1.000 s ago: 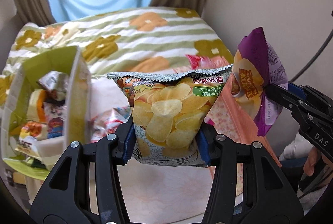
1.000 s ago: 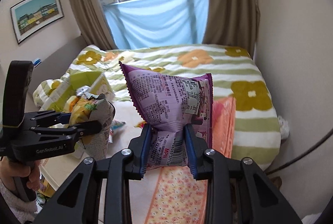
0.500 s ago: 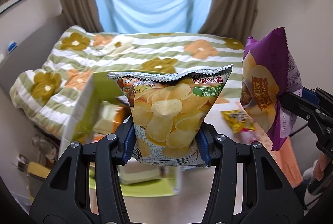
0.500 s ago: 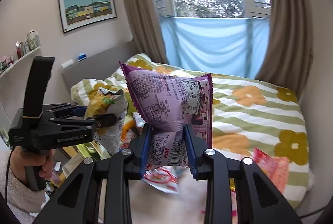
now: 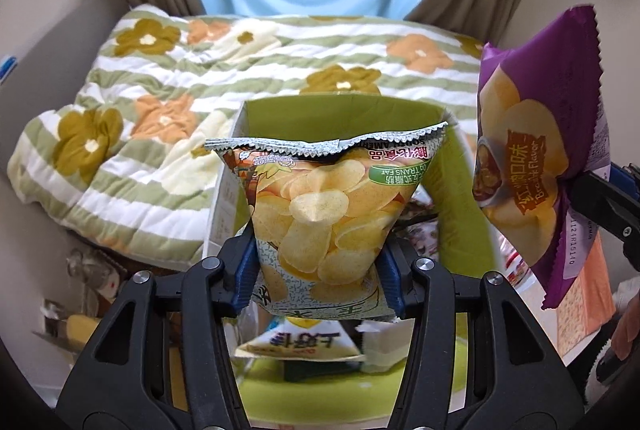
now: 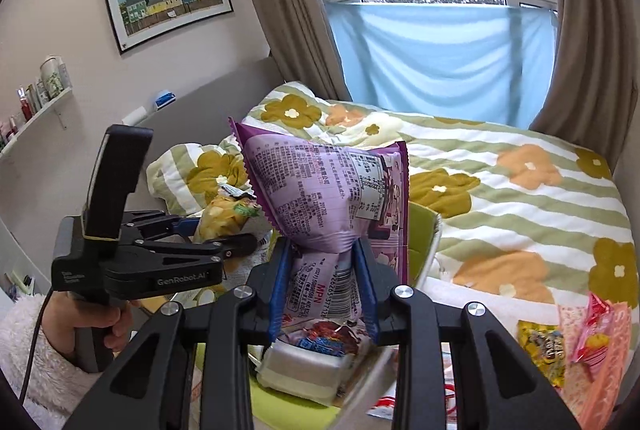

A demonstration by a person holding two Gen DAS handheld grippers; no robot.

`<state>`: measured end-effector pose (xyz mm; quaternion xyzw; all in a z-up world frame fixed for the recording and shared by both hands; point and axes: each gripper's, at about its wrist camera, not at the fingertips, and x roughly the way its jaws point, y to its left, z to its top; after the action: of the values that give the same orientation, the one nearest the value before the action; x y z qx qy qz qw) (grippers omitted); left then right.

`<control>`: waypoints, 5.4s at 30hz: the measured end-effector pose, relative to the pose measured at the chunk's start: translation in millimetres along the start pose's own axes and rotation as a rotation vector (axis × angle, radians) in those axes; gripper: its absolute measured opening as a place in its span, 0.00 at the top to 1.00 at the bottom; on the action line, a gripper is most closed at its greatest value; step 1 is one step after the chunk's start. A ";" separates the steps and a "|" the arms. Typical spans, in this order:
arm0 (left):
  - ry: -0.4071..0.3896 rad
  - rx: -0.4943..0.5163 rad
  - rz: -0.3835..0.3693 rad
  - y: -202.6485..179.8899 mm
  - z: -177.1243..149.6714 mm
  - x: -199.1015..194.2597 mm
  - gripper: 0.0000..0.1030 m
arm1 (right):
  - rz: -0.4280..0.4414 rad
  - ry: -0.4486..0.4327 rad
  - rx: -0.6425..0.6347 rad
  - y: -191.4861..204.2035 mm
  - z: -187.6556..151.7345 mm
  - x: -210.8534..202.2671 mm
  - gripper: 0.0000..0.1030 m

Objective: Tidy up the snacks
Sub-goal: 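Carry both bags over the box and open both tools to drop them inside, then move both tools back to the table toward the remaining bags, then grasp the blue shrimp chip bag with left tool while right tool grasps the pink strawberry bag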

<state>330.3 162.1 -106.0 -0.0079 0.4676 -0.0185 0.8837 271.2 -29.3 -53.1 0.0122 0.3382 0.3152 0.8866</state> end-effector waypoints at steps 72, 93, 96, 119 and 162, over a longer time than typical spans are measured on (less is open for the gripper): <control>-0.079 0.173 -0.241 -179.6 -58.0 -50.5 0.00 | -0.451 0.030 0.237 -95.4 -102.8 -137.9 0.01; 0.121 -0.020 0.155 -290.4 -49.8 94.6 0.00 | -0.187 0.279 0.215 -241.7 -154.8 -81.9 0.01; 0.153 -0.044 0.195 -287.5 -54.2 110.3 0.00 | -0.164 0.301 0.222 -245.8 -162.8 -70.6 0.01; 0.349 -0.179 0.280 -278.0 -92.5 178.9 0.04 | -0.102 0.381 0.223 -272.7 -179.4 -31.5 0.01; 0.163 -0.039 0.065 -273.6 -86.5 83.7 0.42 | -0.221 0.326 0.146 -228.3 -177.4 -54.3 0.57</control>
<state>298.9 -114.3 -215.3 -0.0086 0.5382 0.0188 0.8426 258.1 -276.9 -211.4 -0.0119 0.4986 0.1887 0.8460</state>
